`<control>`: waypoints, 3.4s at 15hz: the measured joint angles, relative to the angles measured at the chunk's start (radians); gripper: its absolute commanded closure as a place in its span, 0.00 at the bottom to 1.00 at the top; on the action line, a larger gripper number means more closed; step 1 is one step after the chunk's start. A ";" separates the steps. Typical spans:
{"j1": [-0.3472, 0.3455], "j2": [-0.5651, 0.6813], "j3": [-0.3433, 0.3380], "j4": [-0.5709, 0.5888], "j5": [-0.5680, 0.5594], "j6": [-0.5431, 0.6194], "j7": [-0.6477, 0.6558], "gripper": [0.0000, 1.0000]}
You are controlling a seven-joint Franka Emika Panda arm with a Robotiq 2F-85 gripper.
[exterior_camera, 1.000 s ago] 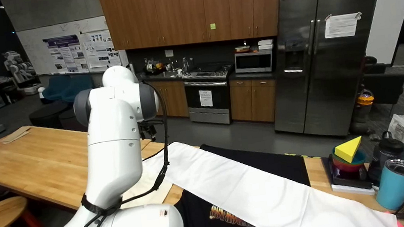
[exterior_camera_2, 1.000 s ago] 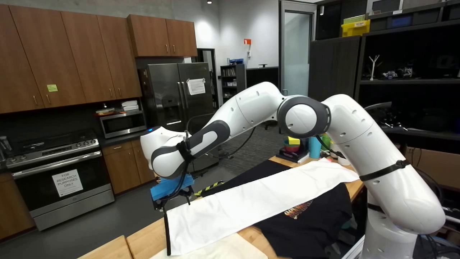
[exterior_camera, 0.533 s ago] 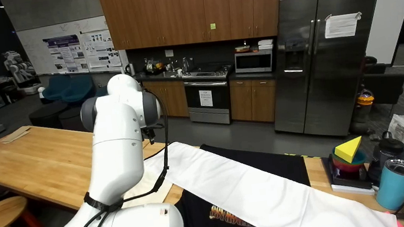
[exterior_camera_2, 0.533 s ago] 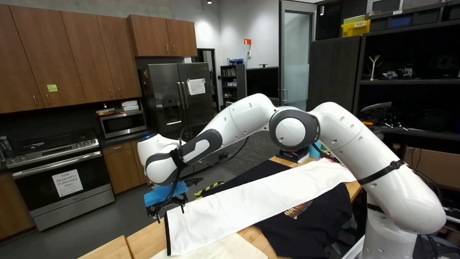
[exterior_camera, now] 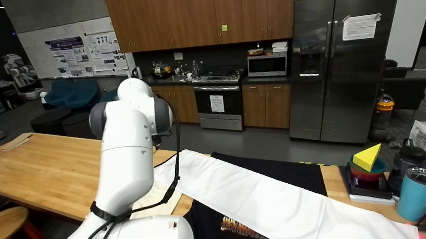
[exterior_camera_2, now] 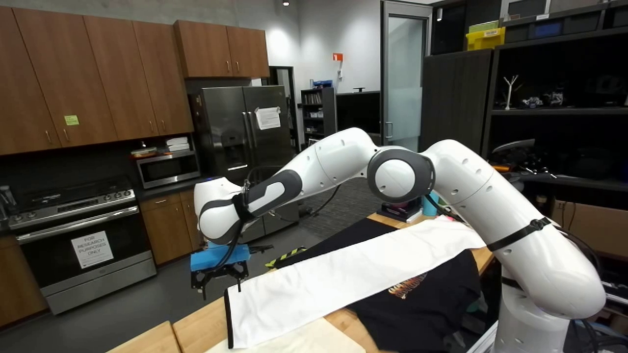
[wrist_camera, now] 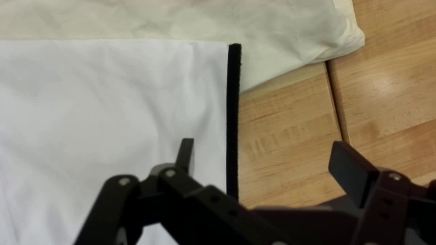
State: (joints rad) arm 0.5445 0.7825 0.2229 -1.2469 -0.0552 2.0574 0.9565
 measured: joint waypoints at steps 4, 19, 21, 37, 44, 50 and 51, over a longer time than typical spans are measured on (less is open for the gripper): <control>0.018 0.019 -0.020 0.017 -0.001 -0.030 0.005 0.00; 0.074 0.276 -0.083 0.320 0.019 -0.257 0.070 0.00; 0.075 0.312 -0.083 0.360 0.032 -0.277 0.070 0.00; 0.118 0.492 -0.091 0.666 0.043 -0.557 0.073 0.00; 0.135 0.574 -0.091 0.797 0.047 -0.582 0.082 0.00; 0.140 0.616 -0.090 0.851 0.047 -0.591 0.088 0.41; 0.140 0.616 -0.090 0.847 0.047 -0.589 0.089 0.48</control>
State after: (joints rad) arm 0.6848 1.3989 0.1334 -0.3998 -0.0084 1.4683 1.0457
